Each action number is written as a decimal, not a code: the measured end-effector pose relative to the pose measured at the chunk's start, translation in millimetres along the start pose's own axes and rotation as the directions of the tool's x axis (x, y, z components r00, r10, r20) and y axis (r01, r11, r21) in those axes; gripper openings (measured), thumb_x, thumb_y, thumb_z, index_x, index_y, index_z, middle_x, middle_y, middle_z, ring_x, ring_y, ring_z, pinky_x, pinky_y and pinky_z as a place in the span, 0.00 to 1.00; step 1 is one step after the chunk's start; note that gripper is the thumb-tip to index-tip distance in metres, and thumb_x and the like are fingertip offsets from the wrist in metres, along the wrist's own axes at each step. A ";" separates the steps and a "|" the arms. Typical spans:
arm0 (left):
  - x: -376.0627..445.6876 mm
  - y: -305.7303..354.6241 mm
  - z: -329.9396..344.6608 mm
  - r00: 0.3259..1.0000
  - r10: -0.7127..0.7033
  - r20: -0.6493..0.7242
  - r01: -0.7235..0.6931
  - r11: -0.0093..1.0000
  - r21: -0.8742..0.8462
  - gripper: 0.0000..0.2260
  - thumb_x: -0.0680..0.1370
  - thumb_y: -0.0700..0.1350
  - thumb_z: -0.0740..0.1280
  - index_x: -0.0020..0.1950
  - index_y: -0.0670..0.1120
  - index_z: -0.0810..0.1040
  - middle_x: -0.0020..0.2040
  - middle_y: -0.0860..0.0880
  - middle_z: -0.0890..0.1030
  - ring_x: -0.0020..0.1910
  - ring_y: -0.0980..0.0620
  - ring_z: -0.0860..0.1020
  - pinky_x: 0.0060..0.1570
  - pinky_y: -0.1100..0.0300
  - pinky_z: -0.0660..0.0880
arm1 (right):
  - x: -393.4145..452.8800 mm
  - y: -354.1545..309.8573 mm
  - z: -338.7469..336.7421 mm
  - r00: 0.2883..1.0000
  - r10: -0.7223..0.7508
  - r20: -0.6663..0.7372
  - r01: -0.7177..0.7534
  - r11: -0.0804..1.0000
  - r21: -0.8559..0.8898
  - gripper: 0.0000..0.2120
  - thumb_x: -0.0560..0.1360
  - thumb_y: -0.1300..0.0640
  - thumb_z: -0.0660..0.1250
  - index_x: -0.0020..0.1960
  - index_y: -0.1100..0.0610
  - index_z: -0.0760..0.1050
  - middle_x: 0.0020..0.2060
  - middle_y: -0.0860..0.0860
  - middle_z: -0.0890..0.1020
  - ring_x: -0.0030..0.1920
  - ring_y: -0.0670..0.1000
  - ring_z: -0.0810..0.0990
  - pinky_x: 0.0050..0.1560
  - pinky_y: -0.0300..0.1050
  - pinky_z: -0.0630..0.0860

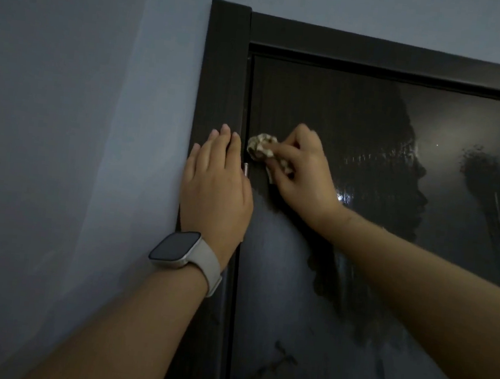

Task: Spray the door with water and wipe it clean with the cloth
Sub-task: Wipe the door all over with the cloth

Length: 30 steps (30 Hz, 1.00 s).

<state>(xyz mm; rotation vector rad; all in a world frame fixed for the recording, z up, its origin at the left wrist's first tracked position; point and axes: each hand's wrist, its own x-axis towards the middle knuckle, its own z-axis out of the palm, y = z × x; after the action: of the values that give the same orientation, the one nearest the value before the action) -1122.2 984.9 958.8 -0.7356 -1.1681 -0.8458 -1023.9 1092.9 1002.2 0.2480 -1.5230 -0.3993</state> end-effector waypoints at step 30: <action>-72.4 -12.4 -32.7 0.993 0.022 0.119 -0.016 0.999 -0.049 0.21 0.83 0.46 0.52 0.75 0.40 0.67 0.76 0.40 0.66 0.76 0.42 0.62 0.76 0.47 0.52 | -171.8 -70.2 -16.6 0.961 -0.072 0.266 0.029 0.986 0.163 0.16 0.76 0.62 0.63 0.63 0.61 0.78 0.47 0.56 0.72 0.47 0.54 0.70 0.45 0.46 0.71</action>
<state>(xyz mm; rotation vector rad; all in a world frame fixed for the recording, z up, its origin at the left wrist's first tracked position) -1129.7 963.9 881.5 -0.8452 -1.2489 -0.8254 -1014.6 1096.6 816.1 0.3689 -1.8248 -0.3639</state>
